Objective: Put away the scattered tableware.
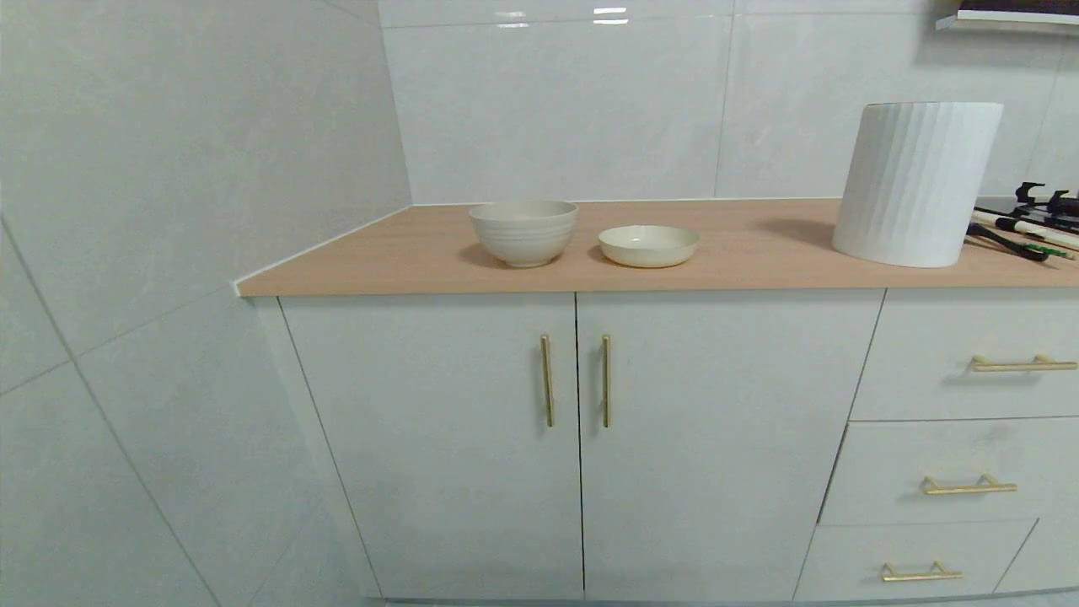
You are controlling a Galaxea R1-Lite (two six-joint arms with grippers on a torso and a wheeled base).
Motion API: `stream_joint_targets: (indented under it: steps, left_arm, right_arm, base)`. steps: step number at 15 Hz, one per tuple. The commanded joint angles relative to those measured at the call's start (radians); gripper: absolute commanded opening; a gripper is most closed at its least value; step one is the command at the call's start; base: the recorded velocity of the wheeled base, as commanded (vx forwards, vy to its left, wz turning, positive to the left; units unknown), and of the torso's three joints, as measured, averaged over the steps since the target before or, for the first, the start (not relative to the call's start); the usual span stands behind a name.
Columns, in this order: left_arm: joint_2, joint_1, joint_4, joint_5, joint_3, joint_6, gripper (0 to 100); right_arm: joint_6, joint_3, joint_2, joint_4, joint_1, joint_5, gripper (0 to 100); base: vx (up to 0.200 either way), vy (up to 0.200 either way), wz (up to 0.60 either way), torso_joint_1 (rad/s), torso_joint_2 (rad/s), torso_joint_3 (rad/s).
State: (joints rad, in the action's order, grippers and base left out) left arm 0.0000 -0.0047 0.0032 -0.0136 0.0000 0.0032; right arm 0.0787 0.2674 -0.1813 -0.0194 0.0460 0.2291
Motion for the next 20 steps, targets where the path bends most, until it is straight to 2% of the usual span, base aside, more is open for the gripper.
stream_joint_targets:
  steps: [1, 3, 5, 7, 8, 10, 20]
  left_arm:
    - [0.0, 0.0, 0.0, 0.0, 0.0, 0.0, 100]
    - [0.0, 0.0, 0.0, 0.0, 0.0, 0.0, 100]
    - [0.0, 0.0, 0.0, 0.0, 0.0, 0.0, 100]
    - [0.002, 0.0, 0.0, 0.0, 0.0, 0.0, 100]
    - [0.0, 0.0, 0.0, 0.0, 0.0, 0.0, 100]
    - [0.0, 0.0, 0.0, 0.0, 0.0, 0.0, 100]
    - [0.0, 0.0, 0.0, 0.0, 0.0, 0.0, 100]
  right_arm:
    - [0.006, 0.095, -0.411, -0.007, 0.046, 0.18, 100]
    - [0.006, 0.159, -0.587, 0.042, 0.087, 0.246, 100]
    - [0.001, 0.19, -0.727, 0.119, 0.166, 0.251, 100]
    - [0.001, 0.214, -0.865, 0.236, 0.233, 0.251, 100]
    - [0.004, 0.239, -0.989, 0.343, 0.272, 0.251, 100]
    - [0.007, 0.311, -1.159, 0.443, 0.305, 0.248, 100]
    - [0.122, 0.711, -1.606, 0.44, 0.41, 0.249, 100]
  base:
    - [0.0, 0.0, 0.0, 0.0, 0.0, 0.0]
    - [0.0, 0.0, 0.0, 0.0, 0.0, 0.0]
    - [0.0, 0.0, 0.0, 0.0, 0.0, 0.0]
    - [0.0, 0.0, 0.0, 0.0, 0.0, 0.0]
    - [0.0, 0.0, 0.0, 0.0, 0.0, 0.0]
    - [0.0, 0.0, 0.0, 0.0, 0.0, 0.0]
    - [0.0, 0.0, 0.0, 0.0, 0.0, 0.0]
